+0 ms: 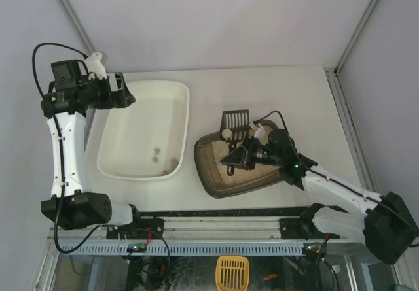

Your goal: Clean the litter box

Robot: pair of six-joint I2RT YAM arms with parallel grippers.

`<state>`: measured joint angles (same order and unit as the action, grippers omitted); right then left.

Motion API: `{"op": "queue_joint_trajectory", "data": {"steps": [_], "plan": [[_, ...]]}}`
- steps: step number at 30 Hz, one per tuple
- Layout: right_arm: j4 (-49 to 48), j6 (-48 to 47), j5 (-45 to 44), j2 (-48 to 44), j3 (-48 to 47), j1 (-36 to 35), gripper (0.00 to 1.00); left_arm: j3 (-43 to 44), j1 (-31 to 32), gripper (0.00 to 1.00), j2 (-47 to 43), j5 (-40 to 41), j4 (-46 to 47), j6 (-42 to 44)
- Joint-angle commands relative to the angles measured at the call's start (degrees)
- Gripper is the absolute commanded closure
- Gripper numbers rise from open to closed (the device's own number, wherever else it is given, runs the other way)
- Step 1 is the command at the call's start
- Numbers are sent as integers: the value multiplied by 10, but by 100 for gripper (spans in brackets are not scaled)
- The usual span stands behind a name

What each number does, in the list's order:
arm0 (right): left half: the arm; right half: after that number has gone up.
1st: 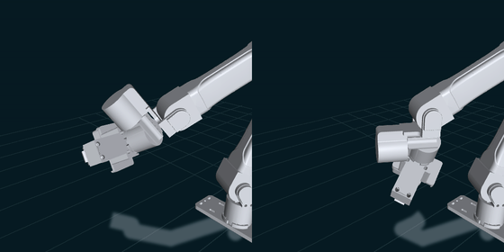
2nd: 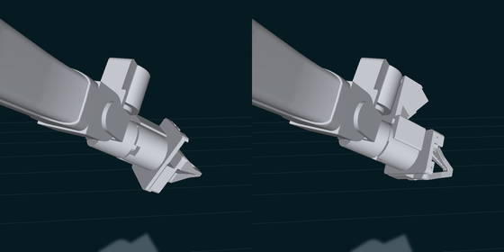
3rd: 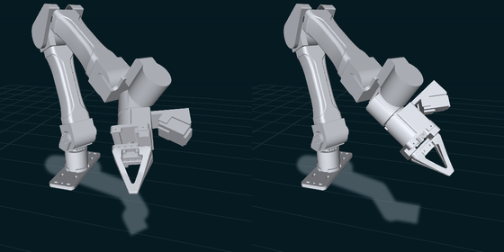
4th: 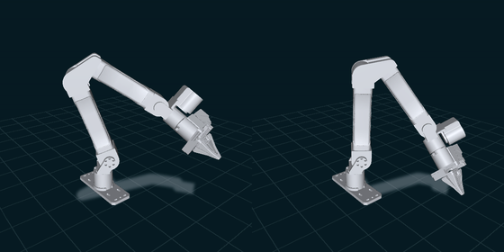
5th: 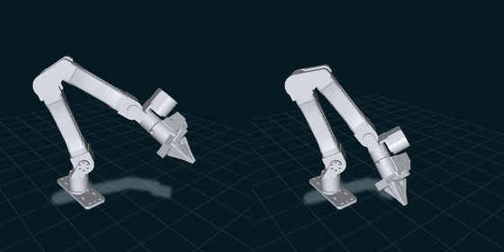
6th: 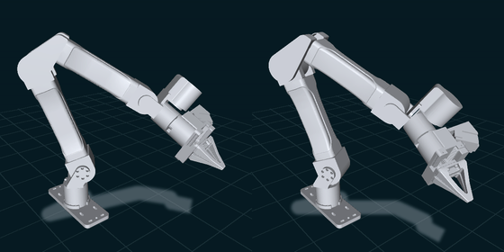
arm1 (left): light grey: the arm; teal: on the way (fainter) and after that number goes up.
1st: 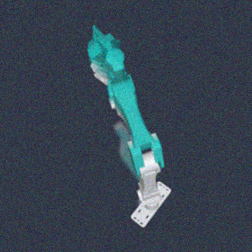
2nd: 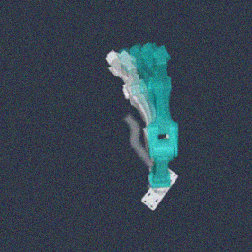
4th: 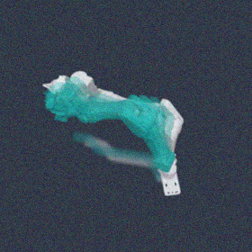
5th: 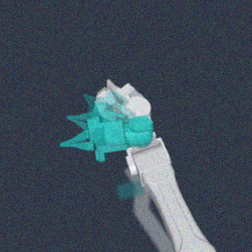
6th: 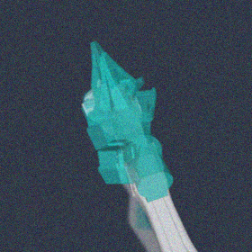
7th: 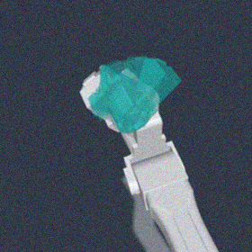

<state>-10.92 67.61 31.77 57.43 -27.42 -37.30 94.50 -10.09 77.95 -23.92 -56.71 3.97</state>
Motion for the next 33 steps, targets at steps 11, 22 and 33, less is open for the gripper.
{"op": "queue_joint_trajectory", "data": {"steps": [11, 22, 33], "plan": [[271, -257, -38, 393, -528, -136, 100, 8, -283, 0, -20, -147, -56, -106], [678, -438, -393, 659, -948, -262, 100, 22, -318, 0, -12, -107, -100, -108], [764, -529, -669, 721, -1059, -333, 100, 4, -318, 0, -39, -77, -62, -125]]}}
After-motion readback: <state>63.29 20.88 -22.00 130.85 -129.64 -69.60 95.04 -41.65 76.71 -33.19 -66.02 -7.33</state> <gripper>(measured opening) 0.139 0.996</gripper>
